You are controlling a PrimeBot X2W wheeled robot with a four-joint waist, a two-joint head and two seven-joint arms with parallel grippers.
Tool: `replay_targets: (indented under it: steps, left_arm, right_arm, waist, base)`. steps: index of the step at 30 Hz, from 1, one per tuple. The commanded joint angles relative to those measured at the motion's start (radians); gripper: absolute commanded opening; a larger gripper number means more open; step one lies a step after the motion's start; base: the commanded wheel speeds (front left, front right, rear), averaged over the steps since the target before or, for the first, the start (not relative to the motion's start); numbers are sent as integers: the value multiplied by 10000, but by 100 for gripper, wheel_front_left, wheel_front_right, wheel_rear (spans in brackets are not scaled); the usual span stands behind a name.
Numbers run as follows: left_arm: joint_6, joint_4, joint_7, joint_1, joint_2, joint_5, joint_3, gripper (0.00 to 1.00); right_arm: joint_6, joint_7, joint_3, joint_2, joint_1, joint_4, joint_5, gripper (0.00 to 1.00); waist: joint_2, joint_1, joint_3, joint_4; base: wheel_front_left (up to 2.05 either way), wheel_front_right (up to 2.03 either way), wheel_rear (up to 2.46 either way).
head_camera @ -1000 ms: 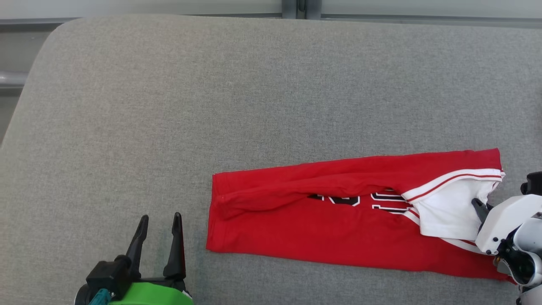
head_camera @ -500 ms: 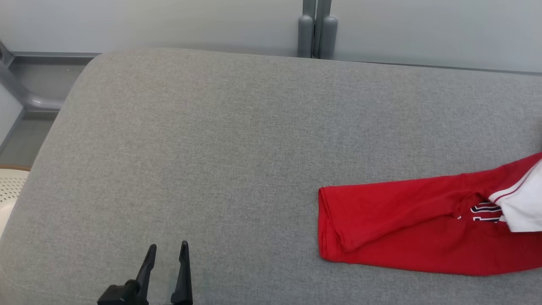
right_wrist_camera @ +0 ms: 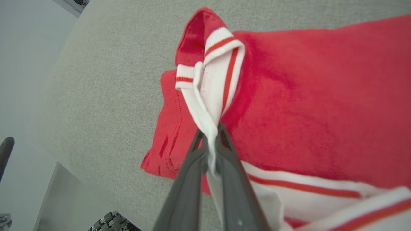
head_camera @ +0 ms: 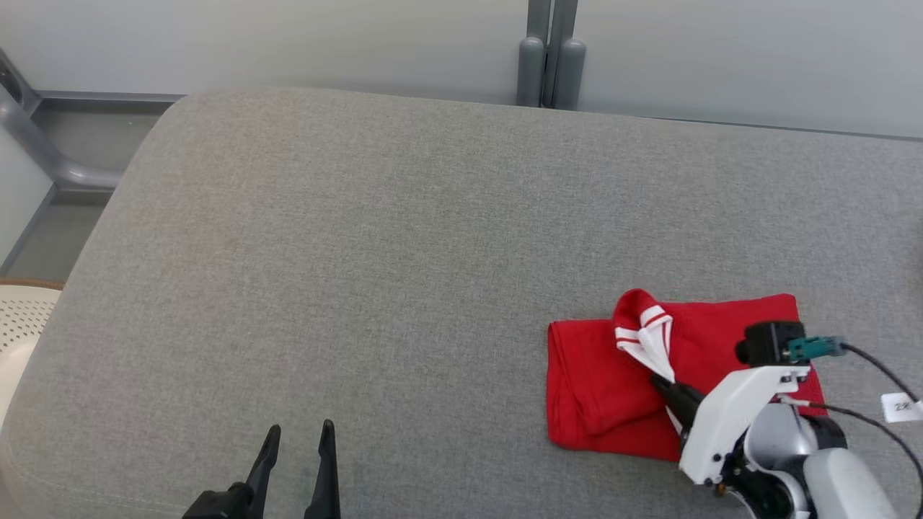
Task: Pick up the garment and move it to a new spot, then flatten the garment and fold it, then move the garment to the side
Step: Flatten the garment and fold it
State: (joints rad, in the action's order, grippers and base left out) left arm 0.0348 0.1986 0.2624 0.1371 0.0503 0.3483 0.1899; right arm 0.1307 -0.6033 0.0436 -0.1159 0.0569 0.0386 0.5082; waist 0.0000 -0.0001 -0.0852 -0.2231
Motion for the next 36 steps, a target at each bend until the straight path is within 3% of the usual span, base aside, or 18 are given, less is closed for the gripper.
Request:
replay_targets:
  steps: [1,6,13,15,16,24,31,36]
  left_arm:
    - [46,66,27,-48,14,-227,-9,100]
    - [147,192,27,-67,13,-420,-146,100]
    - [264,315,27,-59,13,-582,-266,100]
    - [266,402,27,-38,13,-595,-247,100]
    - [271,459,27,-13,13,-616,-226,100]
    - [307,605,27,187,13,-794,-262,100]
    - [169,500,27,453,13,-785,-333,100]
    - [178,328,26,573,13,-864,-403,100]
  right_arm:
    - [-1,392,69,141,154,282,-166,0]
    - [-1,1385,582,552,527,1200,-166,0]
    - [-1,2057,1142,637,931,1873,77,0]
    - [0,2262,1419,647,977,1962,464,56]
    - [-1,2364,1693,653,991,1970,670,100]
    - [-1,3488,3381,633,965,775,2666,100]
    - [-1,4667,2971,344,195,-17,1119,100]
    - [-1,6506,1935,-529,-480,274,-737,100]
  waist:
    - [0,1,-30,18]
    - [0,1,-55,100]
    - [0,1,21,208]
    - [0,1,71,233]
    - [0,1,107,257]
    - [0,1,353,512]
    - [0,1,946,738]
    - [0,1,1232,856]
  base:
    - [0,0,0]
    - [0,0,0]
    - [0,0,0]
    - [0,0,0]
    - [0,0,0]
    - [0,0,0]
    - [0,0,0]
    - [0,0,0]
